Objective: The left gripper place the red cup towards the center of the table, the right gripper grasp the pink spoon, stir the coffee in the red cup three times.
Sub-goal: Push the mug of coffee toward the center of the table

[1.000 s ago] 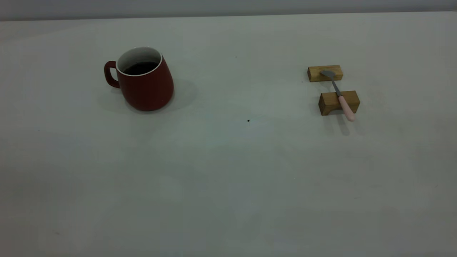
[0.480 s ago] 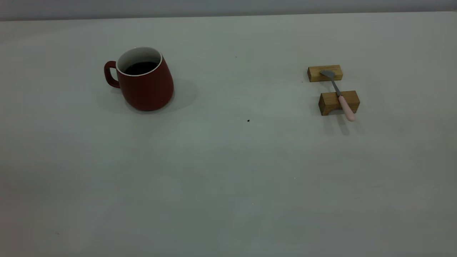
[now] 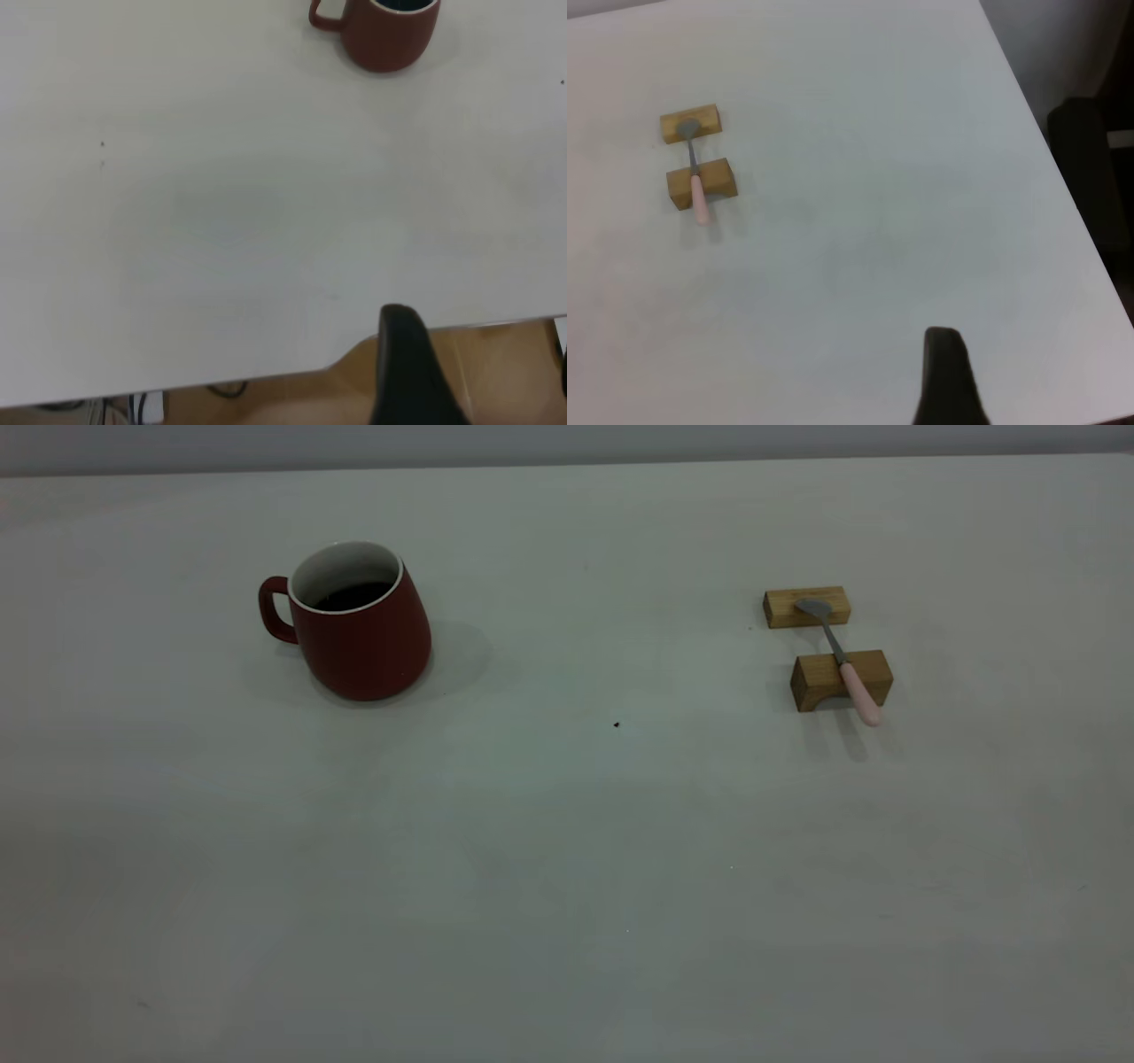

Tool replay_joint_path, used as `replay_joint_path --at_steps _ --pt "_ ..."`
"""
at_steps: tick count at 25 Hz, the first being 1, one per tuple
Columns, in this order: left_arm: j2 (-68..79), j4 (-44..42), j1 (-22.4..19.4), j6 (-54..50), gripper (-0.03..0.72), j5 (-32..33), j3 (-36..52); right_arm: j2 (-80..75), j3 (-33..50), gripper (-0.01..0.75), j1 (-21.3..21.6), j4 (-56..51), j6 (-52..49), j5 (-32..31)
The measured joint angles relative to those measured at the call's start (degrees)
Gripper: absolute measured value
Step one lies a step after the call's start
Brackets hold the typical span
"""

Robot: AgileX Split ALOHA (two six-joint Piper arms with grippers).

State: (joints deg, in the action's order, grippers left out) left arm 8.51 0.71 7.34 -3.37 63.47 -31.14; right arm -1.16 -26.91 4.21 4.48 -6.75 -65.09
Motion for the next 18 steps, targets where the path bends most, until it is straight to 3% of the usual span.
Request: replay_joint_path --at_steps 12,18 --pt "45.1 0.0 0.0 3.9 0.482 -20.7 -10.3 0.0 0.0 0.565 0.0 0.0 0.0 0.0" --pt "64.4 0.0 0.0 5.9 0.482 -24.8 -18.7 0.0 0.0 0.565 0.0 0.0 0.0 0.0"
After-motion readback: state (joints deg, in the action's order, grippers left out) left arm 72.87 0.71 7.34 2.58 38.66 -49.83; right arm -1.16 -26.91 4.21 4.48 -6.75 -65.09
